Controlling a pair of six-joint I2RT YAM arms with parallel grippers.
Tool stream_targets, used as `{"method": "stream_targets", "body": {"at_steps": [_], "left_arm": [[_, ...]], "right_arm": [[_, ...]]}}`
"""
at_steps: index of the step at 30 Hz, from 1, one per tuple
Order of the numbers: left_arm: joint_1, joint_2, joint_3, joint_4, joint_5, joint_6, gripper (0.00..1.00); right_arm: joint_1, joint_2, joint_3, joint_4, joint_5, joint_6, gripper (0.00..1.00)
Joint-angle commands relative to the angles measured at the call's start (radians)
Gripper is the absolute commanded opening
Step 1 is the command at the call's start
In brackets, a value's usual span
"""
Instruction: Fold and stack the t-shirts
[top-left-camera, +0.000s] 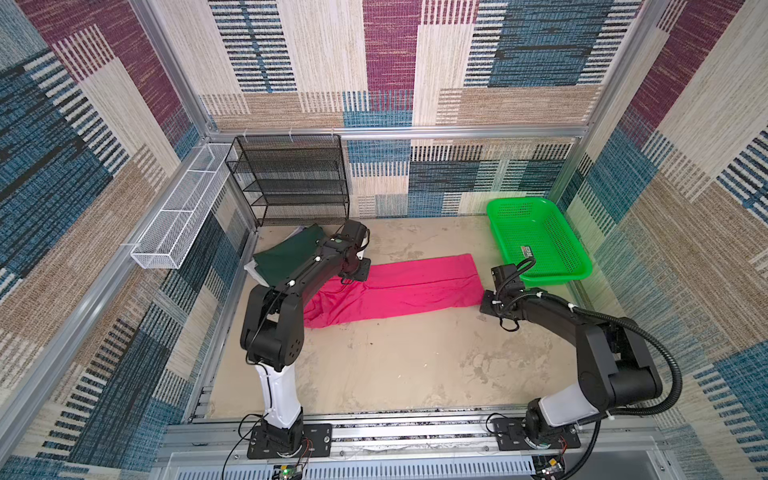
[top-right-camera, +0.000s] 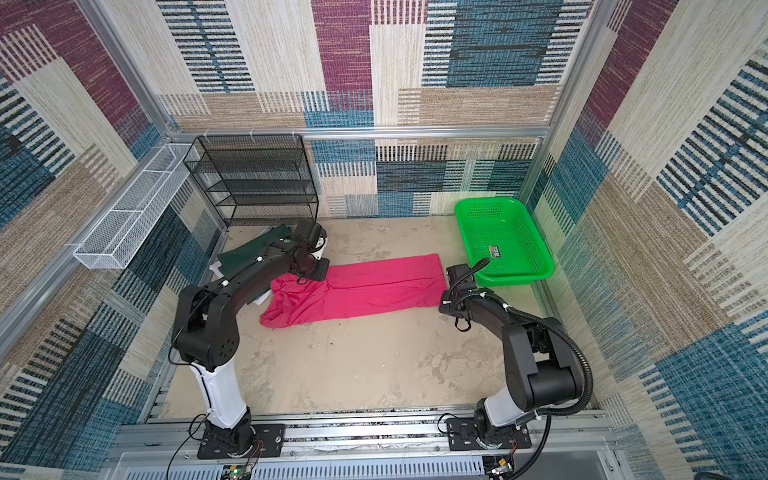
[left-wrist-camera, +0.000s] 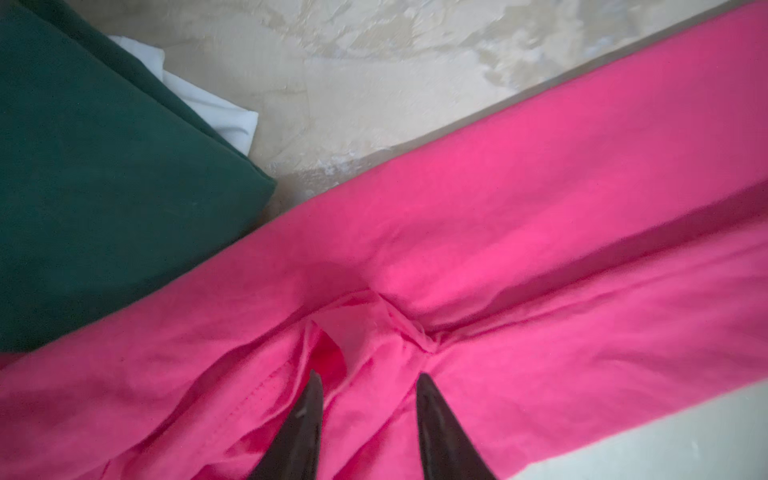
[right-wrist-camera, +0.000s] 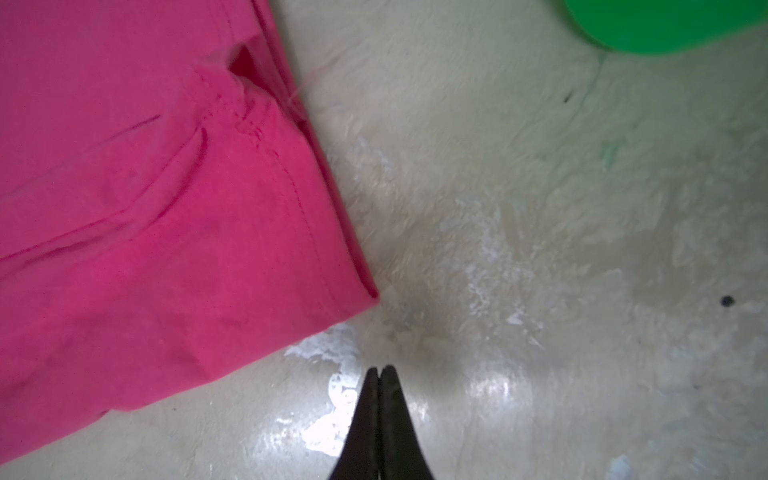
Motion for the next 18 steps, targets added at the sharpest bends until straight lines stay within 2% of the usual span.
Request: {"method": "stream_targets", "body": {"at_steps": [1, 4, 9, 14, 18], "left_arm": [[0.002, -0.101, -0.111, 0.082, -0.011, -0.044, 0.45], [0.004, -0.158, -0.193, 0.031, -0.022, -0.095, 0.46], [0.006, -0.180, -0.271, 0.019, -0.103, -0.095, 0.48], [0.013, -0.107, -0.227, 0.020, -0.124, -0.055, 0.47], [0.015, -0.038, -0.179, 0.014, -0.120, -0.038, 0.42]], "right_arm": [[0.000, 0.007, -0.004, 0.019, -0.009, 0.003, 0.00], [-0.001, 0.026, -0.001, 0.029, -0.024, -0.003, 0.00], [0.000, 0.040, 0.009, 0.036, -0.046, -0.009, 0.00], [0.000, 0.029, -0.003, 0.035, -0.042, -0.010, 0.00], [0.000, 0.022, -0.019, 0.036, -0.036, -0.011, 0.00]]}}
